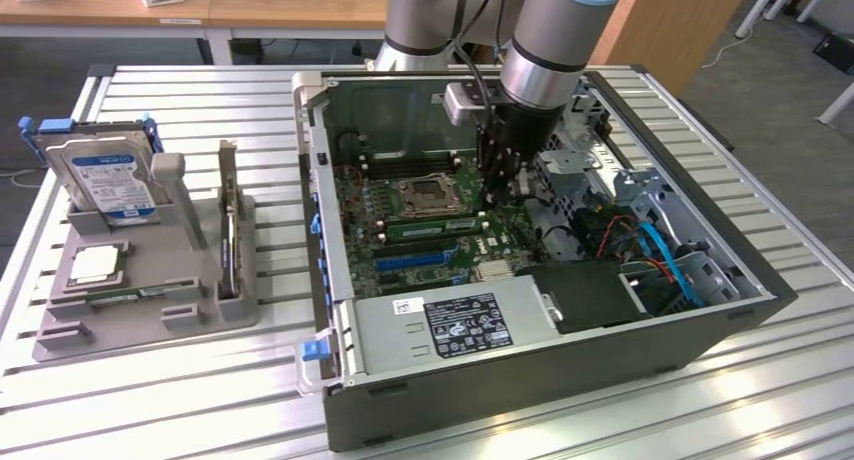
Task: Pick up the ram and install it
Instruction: 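Press down the ram until it locks into place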
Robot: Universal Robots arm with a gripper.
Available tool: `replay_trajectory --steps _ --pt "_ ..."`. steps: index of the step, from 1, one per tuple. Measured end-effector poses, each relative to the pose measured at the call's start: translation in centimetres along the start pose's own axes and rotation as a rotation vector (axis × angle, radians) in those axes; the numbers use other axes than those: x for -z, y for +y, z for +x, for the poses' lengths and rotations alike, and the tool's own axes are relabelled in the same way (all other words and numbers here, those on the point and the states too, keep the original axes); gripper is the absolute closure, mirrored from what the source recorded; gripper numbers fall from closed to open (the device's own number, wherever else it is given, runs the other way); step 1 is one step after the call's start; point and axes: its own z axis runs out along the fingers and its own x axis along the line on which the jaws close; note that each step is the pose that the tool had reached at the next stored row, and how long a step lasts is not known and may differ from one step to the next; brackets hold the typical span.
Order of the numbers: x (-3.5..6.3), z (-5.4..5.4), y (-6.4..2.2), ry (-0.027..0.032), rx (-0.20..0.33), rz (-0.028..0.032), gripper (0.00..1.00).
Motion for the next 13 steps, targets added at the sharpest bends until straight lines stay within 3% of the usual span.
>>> replay_trajectory --steps 13 --pt "-0.12 -0.46 -0.01 -0.0002 0.000 0.0001 0.89"
